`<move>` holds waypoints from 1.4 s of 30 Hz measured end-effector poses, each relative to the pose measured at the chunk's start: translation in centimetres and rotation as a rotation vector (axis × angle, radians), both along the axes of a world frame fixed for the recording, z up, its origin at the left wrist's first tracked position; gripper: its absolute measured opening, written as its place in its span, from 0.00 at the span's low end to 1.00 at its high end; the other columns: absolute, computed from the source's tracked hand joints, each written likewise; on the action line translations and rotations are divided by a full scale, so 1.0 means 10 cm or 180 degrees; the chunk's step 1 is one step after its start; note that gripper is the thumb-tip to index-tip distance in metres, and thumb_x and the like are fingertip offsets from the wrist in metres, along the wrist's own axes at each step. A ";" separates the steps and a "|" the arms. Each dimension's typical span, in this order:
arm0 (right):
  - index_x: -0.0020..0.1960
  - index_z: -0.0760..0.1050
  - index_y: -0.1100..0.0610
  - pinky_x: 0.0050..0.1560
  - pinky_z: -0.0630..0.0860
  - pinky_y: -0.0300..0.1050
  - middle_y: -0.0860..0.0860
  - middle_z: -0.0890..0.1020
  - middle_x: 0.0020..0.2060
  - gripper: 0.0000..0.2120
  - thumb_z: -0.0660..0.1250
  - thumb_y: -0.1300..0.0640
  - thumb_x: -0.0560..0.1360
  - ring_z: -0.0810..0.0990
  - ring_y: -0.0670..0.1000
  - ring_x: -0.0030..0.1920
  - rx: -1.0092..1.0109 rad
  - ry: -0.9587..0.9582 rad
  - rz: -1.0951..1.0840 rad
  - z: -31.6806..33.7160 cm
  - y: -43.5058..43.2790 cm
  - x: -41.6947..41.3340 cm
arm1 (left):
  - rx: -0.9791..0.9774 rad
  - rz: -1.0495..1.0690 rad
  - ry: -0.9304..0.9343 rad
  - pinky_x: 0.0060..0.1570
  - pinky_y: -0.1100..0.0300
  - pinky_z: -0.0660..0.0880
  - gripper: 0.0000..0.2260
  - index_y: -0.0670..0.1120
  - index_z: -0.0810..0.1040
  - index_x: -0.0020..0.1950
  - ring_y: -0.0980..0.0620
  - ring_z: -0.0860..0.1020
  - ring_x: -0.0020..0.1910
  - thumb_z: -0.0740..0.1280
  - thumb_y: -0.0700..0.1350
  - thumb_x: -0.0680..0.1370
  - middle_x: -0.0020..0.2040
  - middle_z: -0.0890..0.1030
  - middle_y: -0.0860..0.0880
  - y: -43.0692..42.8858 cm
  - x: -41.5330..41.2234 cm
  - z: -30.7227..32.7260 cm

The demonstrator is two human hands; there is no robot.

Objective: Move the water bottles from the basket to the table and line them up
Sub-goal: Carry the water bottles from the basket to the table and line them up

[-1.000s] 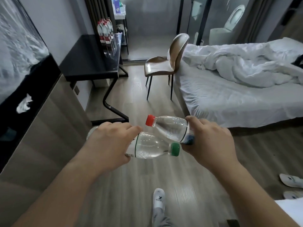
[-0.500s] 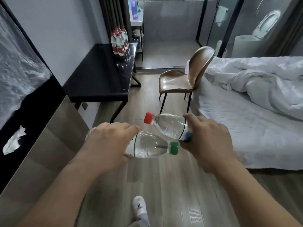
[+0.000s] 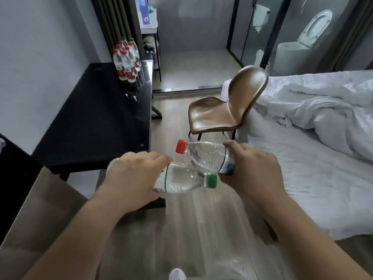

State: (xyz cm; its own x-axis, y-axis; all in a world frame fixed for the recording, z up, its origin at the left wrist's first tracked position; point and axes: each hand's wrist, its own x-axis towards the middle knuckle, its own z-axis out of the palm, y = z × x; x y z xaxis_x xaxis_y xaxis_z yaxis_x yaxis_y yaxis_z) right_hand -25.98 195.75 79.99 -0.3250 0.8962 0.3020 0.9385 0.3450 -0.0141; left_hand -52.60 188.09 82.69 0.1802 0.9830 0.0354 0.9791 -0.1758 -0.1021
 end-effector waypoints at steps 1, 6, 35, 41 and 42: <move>0.63 0.74 0.45 0.40 0.71 0.50 0.48 0.81 0.41 0.35 0.80 0.41 0.59 0.81 0.59 0.41 -0.0001 0.0007 -0.0028 -0.01 0.16 -0.07 | -0.0036 0.0001 -0.0041 0.37 0.52 0.78 0.30 0.55 0.76 0.60 0.49 0.79 0.38 0.75 0.56 0.59 0.41 0.78 0.57 0.17 -0.08 -0.02; 0.63 0.77 0.46 0.38 0.65 0.48 0.48 0.81 0.40 0.36 0.81 0.41 0.58 0.81 0.59 0.40 0.0033 0.0063 -0.0002 -0.12 1.02 -0.37 | -0.0204 0.0068 -0.0080 0.44 0.48 0.78 0.32 0.60 0.64 0.66 0.49 0.78 0.45 0.73 0.54 0.65 0.47 0.76 0.57 1.05 -0.40 -0.19; 0.68 0.71 0.43 0.47 0.72 0.51 0.46 0.81 0.49 0.33 0.76 0.40 0.66 0.81 0.57 0.48 -0.0485 -0.0214 0.0884 -0.11 6.28 -3.05 | -0.0221 0.0949 -0.0296 0.44 0.56 0.77 0.29 0.57 0.75 0.61 0.56 0.78 0.39 0.78 0.49 0.62 0.41 0.76 0.59 5.66 -2.67 -0.42; 0.68 0.69 0.42 0.51 0.75 0.52 0.46 0.81 0.52 0.32 0.74 0.39 0.67 0.82 0.56 0.51 -0.0642 -0.0300 0.1116 -0.03 6.83 -3.78 | -0.0241 0.1200 -0.0400 0.38 0.56 0.77 0.31 0.56 0.78 0.56 0.56 0.77 0.36 0.82 0.48 0.55 0.39 0.76 0.59 6.06 -3.33 -0.33; 0.68 0.69 0.42 0.51 0.75 0.52 0.46 0.81 0.53 0.32 0.74 0.38 0.67 0.82 0.56 0.52 -0.0647 -0.0327 0.1190 -0.01 6.90 -3.91 | -0.0270 0.1280 -0.0421 0.38 0.56 0.77 0.31 0.57 0.78 0.57 0.55 0.78 0.36 0.82 0.48 0.56 0.39 0.77 0.59 6.09 -3.40 -0.35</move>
State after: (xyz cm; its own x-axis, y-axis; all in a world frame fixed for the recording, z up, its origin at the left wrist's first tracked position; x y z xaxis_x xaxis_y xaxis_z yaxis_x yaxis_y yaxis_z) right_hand -65.04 264.72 79.85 -0.6575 0.7491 0.0810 0.7496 0.6612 -0.0300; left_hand -86.64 248.95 79.21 -0.2186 0.9745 -0.0514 0.9751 0.2202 0.0271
